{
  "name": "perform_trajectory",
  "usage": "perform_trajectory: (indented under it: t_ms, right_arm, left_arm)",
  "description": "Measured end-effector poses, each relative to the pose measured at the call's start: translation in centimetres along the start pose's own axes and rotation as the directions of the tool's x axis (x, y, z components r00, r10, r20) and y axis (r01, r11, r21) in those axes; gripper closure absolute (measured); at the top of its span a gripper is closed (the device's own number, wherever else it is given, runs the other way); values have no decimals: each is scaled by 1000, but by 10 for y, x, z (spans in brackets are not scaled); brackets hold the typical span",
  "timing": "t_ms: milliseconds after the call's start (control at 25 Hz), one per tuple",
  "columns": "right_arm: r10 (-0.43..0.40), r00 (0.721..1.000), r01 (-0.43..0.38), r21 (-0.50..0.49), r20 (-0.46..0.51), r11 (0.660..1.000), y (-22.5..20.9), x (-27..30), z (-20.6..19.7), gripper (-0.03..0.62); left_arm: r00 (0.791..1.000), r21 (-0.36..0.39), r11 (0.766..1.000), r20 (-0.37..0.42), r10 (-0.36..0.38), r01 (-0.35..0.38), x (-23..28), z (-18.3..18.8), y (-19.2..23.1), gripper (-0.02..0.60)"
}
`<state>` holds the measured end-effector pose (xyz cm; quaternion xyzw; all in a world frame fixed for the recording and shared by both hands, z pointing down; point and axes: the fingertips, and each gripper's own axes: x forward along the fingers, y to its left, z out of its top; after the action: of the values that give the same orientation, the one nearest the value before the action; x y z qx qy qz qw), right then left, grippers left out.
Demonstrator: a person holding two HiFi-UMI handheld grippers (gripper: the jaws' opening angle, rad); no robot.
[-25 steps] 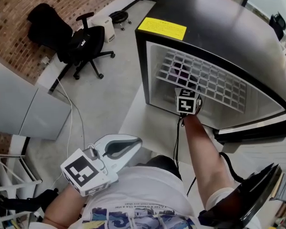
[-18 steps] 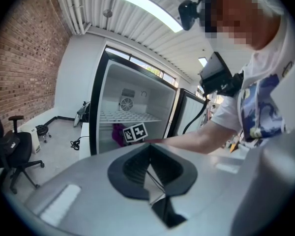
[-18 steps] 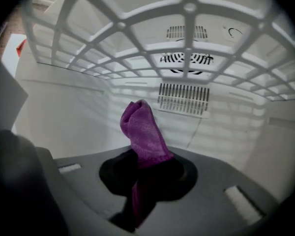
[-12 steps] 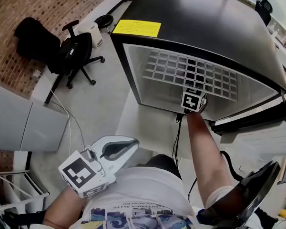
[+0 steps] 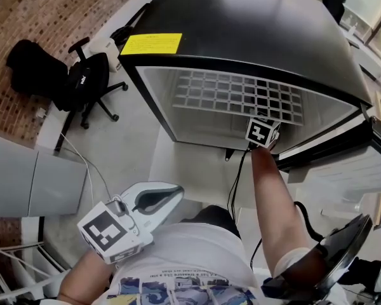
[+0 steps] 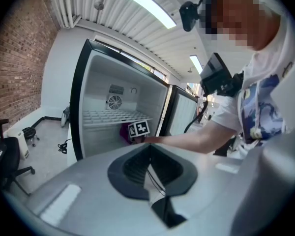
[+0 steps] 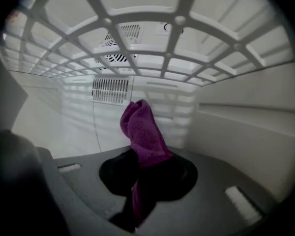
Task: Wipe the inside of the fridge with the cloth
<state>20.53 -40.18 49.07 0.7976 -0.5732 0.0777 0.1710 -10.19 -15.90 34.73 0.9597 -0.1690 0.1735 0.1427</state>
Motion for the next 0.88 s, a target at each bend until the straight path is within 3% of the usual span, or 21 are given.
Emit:
perform_trajectory:
  t_ms: [280, 440, 600, 880]
  right_arm:
    - [-43, 999, 44, 45, -16, 998, -22, 0, -8, 539]
    - [-50, 998, 51, 82, -25, 995, -20, -1, -11, 539]
    - [-79, 996, 83, 126, -41, 989, -23, -8, -15, 539]
    - [-162, 986, 169, 264, -51, 950, -37, -37, -19, 539]
  left_arm:
    - [999, -20, 999, 12, -46, 46, 11, 10, -9, 575]
    - [999, 16, 999, -9, -40, 40, 11, 4, -3, 575]
    - [999, 6, 999, 3, -50, 50, 9, 8, -5, 575]
    - [996, -14, 996, 11, -89, 90, -3, 7, -14, 575]
